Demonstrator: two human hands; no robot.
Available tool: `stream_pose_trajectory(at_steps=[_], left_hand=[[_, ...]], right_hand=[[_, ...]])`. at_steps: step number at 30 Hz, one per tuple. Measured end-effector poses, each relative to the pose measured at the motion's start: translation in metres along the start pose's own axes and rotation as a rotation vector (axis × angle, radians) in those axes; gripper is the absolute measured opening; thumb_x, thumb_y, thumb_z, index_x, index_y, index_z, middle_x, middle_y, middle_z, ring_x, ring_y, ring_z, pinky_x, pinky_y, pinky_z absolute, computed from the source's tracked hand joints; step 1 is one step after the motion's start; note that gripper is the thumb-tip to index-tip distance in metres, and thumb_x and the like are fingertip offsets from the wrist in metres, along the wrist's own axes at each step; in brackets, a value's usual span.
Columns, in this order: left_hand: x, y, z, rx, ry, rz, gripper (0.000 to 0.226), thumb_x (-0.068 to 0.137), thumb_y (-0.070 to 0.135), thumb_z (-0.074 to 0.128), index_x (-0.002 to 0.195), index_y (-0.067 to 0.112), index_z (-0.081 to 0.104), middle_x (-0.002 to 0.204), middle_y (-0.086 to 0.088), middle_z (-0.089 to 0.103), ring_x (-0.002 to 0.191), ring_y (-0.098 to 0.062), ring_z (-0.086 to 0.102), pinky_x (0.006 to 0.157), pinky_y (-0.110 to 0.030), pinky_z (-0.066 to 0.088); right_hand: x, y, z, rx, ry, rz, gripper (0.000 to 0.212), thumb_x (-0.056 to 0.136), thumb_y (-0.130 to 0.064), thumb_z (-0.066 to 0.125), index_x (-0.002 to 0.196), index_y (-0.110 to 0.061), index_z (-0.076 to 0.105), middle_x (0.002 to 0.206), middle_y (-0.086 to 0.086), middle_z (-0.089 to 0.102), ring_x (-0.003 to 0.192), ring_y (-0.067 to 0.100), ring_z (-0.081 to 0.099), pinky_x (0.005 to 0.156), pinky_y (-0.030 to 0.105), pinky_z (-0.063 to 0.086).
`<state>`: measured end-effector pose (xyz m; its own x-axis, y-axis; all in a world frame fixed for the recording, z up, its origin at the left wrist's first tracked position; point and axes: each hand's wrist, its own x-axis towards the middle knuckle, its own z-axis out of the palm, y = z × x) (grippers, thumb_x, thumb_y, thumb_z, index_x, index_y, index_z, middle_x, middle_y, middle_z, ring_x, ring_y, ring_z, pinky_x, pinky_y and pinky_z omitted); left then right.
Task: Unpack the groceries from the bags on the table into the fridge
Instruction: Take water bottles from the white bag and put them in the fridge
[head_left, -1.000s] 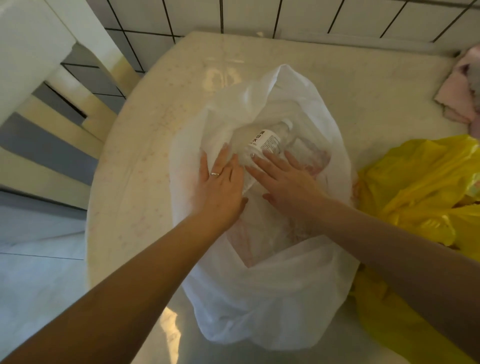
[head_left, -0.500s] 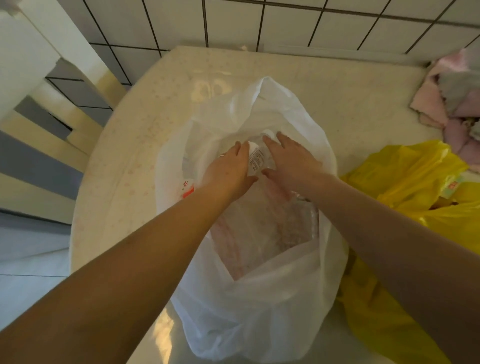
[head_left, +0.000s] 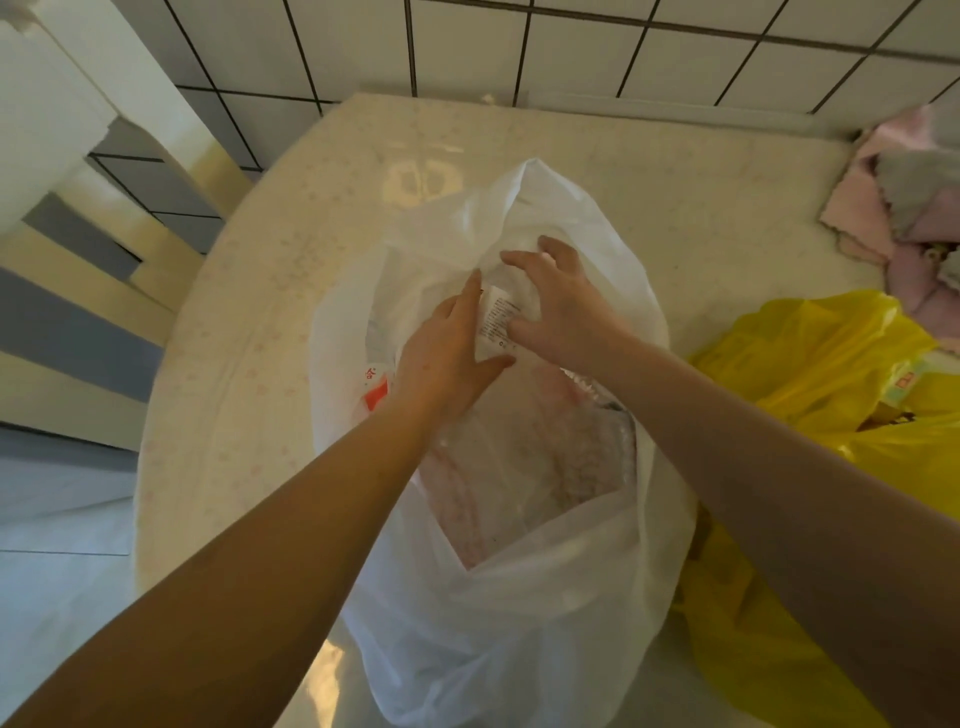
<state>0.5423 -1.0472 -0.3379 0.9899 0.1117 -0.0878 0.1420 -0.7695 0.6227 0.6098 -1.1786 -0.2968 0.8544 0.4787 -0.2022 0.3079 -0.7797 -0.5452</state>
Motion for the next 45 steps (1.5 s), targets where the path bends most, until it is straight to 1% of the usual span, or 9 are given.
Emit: stream_pose_trajectory(at_steps=[4,9,17,21,26,31,36,40,45], left_hand=[[-0.013,0.008,-0.011,-0.261,0.094,-0.022,0.110,0.075,0.043,0.075,0.149,0.026,-0.005,0.137,-0.002,0.047,0.121,-0.018,0.049,0.095,-0.041,0.046],[-0.019,0.017,-0.028,-0.326,0.248,0.020,0.105,0.073,0.031,0.079,0.149,0.015,0.007,0.134,-0.005,0.042,0.119,-0.014,0.043,0.093,-0.021,0.038],[-0.016,0.009,-0.021,-0.368,0.203,0.058,0.081,0.069,0.038,0.081,0.136,0.030,0.036,0.128,0.008,0.047,0.113,-0.008,0.051,0.086,-0.032,0.050],[-0.022,0.005,-0.023,-0.329,0.219,0.062,0.087,0.072,0.032,0.079,0.142,0.023,0.028,0.134,0.003,0.043,0.118,-0.012,0.048,0.091,-0.032,0.047],[-0.033,-0.004,-0.037,-0.135,0.146,0.138,0.105,0.076,0.031,0.077,0.149,0.024,0.002,0.148,0.000,0.030,0.127,-0.008,0.034,0.090,-0.017,0.035],[-0.069,-0.020,-0.047,-0.049,0.062,0.152,0.111,0.078,0.037,0.073,0.141,0.035,-0.019,0.156,0.000,0.011,0.139,-0.019,0.025,0.104,-0.035,0.033],[-0.089,-0.044,-0.046,0.258,-0.106,0.088,0.114,0.078,0.054,0.064,0.144,0.026,-0.024,0.151,-0.003,0.026,0.136,-0.023,0.031,0.112,-0.056,0.015],[-0.098,-0.061,-0.052,0.471,-0.189,0.074,0.102,0.077,0.071,0.050,0.149,0.024,-0.005,0.158,0.000,0.009,0.145,-0.020,0.004,0.111,-0.063,0.005],[-0.109,-0.075,-0.054,0.520,-0.167,0.043,0.099,0.076,0.078,0.041,0.149,0.025,0.001,0.158,0.002,0.001,0.145,-0.019,-0.001,0.113,-0.060,0.005]], right_hand=[[-0.026,-0.031,-0.012,0.006,0.193,-0.202,0.067,0.080,-0.014,0.061,0.141,-0.021,0.036,0.152,0.003,0.019,0.127,0.017,0.039,0.084,0.021,0.038],[-0.044,-0.048,-0.014,0.120,0.419,-0.293,0.067,0.082,-0.009,0.063,0.143,-0.010,0.034,0.145,0.009,0.034,0.132,0.017,0.036,0.105,0.027,0.038],[-0.044,-0.057,-0.009,0.269,0.334,-0.046,0.076,0.083,-0.025,0.069,0.146,-0.027,0.025,0.134,-0.002,0.050,0.118,0.011,0.049,0.090,0.021,0.041],[-0.044,-0.058,-0.003,0.300,0.340,-0.040,0.077,0.082,-0.024,0.070,0.145,-0.027,0.026,0.135,-0.004,0.049,0.120,0.009,0.047,0.089,0.019,0.039],[-0.047,-0.057,-0.002,0.314,0.322,-0.030,0.078,0.081,-0.026,0.071,0.144,-0.027,0.026,0.136,-0.005,0.048,0.122,0.011,0.047,0.096,0.036,0.047],[-0.062,-0.066,0.001,0.276,0.337,0.004,0.086,0.080,-0.031,0.072,0.147,-0.026,0.020,0.149,-0.005,0.032,0.133,0.013,0.034,0.104,0.026,0.032],[-0.104,-0.081,0.017,0.339,0.581,-0.157,0.065,0.083,-0.022,0.069,0.139,-0.022,0.038,0.145,-0.005,0.037,0.132,0.006,0.034,0.108,0.028,0.036],[-0.111,-0.092,0.049,0.330,0.286,-0.211,0.051,0.082,-0.018,0.069,0.130,-0.018,0.051,0.135,-0.001,0.049,0.126,0.011,0.044,0.104,0.027,0.038],[-0.082,-0.093,0.088,0.253,-0.088,-0.055,0.048,0.089,-0.015,0.059,0.136,-0.014,0.046,0.137,0.003,0.048,0.127,0.017,0.043,0.099,0.018,0.028]])
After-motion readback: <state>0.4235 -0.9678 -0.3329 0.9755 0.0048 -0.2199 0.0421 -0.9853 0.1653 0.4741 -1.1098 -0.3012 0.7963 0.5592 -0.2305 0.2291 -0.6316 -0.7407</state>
